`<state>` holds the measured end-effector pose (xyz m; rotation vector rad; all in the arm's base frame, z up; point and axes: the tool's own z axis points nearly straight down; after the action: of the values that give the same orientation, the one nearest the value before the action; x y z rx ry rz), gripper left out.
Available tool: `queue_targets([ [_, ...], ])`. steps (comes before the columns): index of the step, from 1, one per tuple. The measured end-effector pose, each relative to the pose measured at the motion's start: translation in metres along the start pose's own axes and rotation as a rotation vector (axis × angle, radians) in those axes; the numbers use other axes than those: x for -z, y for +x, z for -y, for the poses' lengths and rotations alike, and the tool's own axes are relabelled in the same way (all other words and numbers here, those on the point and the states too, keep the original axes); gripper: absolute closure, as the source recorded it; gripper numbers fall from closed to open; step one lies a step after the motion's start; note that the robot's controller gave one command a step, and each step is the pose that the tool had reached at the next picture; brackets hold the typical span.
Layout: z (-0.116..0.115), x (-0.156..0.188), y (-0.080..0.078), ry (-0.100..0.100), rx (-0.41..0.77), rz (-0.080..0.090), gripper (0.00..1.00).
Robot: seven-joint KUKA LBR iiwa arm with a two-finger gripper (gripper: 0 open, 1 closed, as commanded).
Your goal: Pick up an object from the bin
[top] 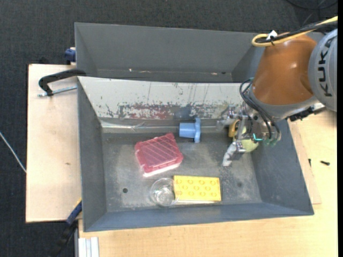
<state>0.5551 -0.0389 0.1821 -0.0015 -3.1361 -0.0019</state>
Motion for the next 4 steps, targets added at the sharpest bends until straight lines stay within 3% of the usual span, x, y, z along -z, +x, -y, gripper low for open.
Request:
queue_targets([
  [2,0.000,0.004,-0.002,0.001,0.003,0.007,0.00],
  [3,-0.025,-0.009,0.002,0.002,0.210,0.007,0.00],
  [4,-0.022,-0.054,-0.007,0.003,0.531,0.014,0.00],
])
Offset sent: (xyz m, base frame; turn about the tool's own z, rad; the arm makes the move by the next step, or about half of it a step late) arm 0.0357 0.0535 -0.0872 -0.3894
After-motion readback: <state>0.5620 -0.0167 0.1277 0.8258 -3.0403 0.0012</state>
